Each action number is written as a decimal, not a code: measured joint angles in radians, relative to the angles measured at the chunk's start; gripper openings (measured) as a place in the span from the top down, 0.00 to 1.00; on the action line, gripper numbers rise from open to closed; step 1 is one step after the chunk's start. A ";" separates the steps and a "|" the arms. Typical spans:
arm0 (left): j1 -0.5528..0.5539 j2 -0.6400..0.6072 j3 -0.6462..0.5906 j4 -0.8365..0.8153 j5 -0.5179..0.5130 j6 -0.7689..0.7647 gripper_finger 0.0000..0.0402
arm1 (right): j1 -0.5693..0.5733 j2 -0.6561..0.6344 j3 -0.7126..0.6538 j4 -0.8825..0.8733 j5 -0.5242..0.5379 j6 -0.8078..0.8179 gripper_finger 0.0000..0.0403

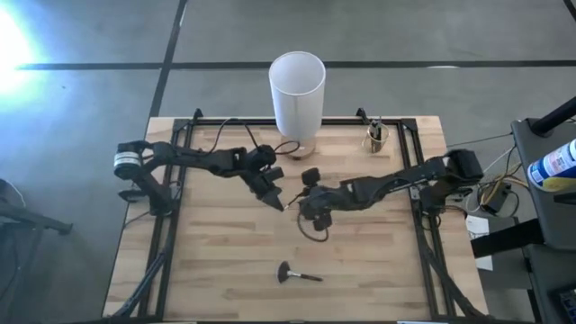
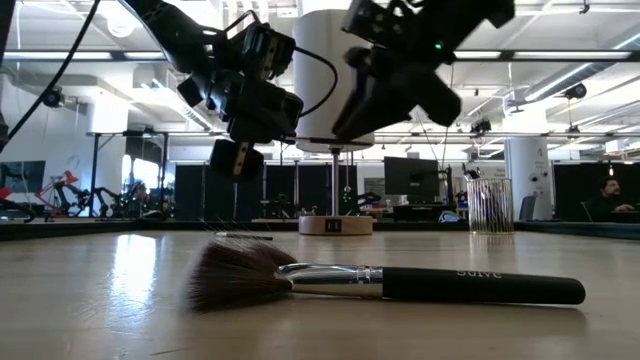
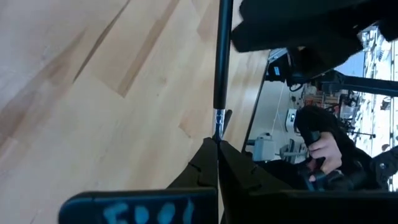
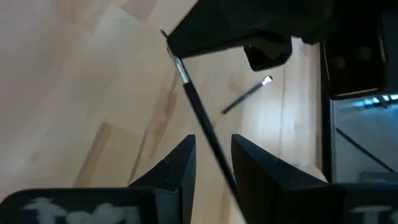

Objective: Pick & Place Makeup Brushes
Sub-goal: Put the liner brush into the makeup brush holder

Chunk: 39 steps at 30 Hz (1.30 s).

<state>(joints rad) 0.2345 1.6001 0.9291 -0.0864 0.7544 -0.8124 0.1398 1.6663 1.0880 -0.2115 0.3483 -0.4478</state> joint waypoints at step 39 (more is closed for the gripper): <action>0.010 -0.266 -0.230 0.414 -0.292 0.350 0.91 | -0.137 -0.310 -0.346 0.204 0.055 0.349 0.98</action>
<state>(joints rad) 0.2447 1.3337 0.6994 0.3271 0.4625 -0.4627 0.0032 1.3559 0.7419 -0.0078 0.4035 -0.0983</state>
